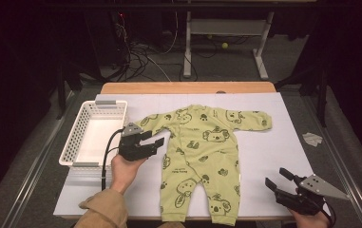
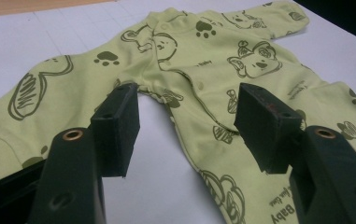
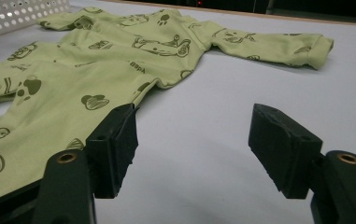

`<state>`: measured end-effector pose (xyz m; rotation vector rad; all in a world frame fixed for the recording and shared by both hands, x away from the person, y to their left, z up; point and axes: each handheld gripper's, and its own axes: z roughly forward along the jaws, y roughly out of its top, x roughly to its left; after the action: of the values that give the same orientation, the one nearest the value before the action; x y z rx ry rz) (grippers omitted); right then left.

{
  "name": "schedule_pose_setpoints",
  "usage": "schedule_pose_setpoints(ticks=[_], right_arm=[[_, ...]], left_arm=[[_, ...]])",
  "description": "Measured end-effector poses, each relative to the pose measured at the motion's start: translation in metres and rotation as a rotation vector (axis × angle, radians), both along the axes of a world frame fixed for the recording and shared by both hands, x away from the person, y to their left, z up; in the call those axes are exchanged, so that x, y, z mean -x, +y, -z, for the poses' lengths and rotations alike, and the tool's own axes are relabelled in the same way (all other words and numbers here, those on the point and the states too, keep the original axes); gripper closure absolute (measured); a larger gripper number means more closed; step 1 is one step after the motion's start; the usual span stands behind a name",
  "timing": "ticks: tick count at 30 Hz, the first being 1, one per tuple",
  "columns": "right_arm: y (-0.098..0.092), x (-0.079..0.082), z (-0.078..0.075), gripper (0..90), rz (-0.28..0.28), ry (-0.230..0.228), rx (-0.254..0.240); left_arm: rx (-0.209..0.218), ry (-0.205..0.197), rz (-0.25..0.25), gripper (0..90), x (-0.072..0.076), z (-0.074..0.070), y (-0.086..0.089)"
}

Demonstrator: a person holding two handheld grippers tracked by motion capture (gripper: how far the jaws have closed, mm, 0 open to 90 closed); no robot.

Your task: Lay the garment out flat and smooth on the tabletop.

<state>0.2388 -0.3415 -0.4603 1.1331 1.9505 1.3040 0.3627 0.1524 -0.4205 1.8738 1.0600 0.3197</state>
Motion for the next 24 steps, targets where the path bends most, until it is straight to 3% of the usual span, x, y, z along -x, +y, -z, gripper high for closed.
schedule_pose_setpoints(ticks=[10, 19, 24], right_arm=[[0.0, 0.0, 0.0, 33.8, 0.0, -0.003, 0.001], [0.0, 0.0, 0.0, 33.9, -0.003, -0.001, -0.004], [0.0, 0.0, 0.0, 34.0, -0.003, 0.0, -0.006]], left_arm=[[-0.011, 0.052, -0.014, 38.3, -0.027, -0.009, -0.001], [-0.116, 0.127, -0.019, 38.4, -0.058, -0.019, -0.006], [-0.135, 0.186, -0.032, 39.8, -0.078, -0.019, -0.009]])
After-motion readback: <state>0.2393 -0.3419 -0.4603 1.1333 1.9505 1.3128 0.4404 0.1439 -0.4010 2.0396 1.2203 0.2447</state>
